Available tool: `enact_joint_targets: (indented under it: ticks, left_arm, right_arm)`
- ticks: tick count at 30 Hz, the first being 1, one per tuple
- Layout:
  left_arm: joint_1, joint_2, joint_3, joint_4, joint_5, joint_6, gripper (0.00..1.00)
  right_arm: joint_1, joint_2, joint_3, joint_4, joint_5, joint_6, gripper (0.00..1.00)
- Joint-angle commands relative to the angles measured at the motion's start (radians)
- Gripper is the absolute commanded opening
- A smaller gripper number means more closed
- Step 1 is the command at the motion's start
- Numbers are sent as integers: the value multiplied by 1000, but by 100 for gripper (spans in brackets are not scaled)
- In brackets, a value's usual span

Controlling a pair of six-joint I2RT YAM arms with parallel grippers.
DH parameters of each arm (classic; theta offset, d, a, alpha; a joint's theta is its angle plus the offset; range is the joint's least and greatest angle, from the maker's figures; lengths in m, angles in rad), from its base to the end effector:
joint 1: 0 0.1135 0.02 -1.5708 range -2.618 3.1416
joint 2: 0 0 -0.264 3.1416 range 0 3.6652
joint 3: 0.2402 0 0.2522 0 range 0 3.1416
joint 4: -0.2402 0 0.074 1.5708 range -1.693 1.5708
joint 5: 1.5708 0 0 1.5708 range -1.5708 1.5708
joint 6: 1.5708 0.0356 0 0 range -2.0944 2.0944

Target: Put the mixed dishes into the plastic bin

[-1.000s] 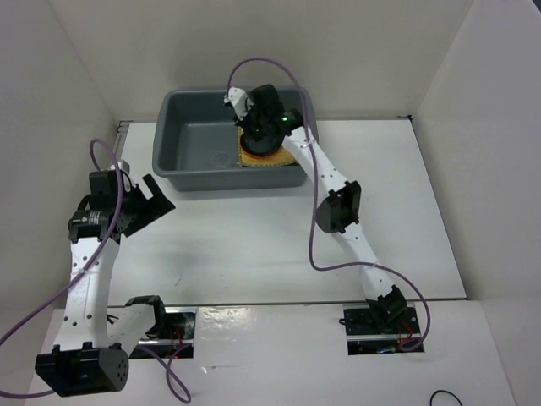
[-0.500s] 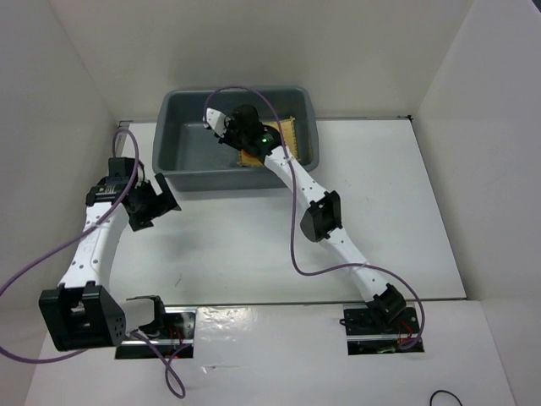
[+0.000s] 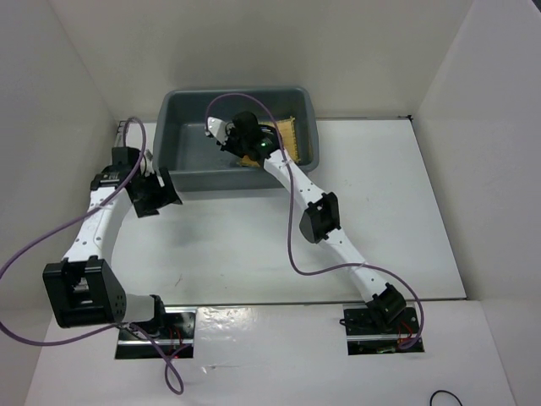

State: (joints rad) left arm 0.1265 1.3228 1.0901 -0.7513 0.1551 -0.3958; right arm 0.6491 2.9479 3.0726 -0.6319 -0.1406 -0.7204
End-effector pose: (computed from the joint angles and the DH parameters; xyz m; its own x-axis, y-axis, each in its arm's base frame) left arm 0.2664 0.0283 0.2804 -0.7469 -0.4790 -0.4613 -0.3552 0.8738 -0.3322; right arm 0.4830 0.3728 0.2012 0.1684 -0.6922 -0.7018 -0.7784 0.3435 -0.5255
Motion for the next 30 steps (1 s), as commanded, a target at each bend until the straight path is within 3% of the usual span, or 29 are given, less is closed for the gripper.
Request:
enact_joint_targets:
  ticks: [1, 5, 8, 12, 16, 23, 30]
  left_arm:
    - [4, 47, 143, 102, 115, 113, 76]
    - [4, 200, 406, 87, 110, 186, 0]
    - [4, 362, 598, 78, 207, 176, 0]
    - [-74, 527, 801, 69, 144, 152, 0]
    - [-160, 778, 1044, -17, 191, 140, 0]
    - [-370, 908, 1111, 26, 245, 138, 0]
    - [-452, 986, 1122, 27, 183, 108, 0]
  right_arm:
    - [4, -121, 60, -46, -17, 85, 0]
    - [-6, -220, 60, -46, -17, 186, 0]
    - [-6, -297, 60, -57, 16, 206, 0]
    - [3, -371, 60, -57, 70, 262, 0]
    - [-6, -437, 60, -80, 116, 335, 0]
    - [-63, -542, 60, -109, 182, 395, 0]
    - [-95, -615, 60, -140, 234, 395, 0]
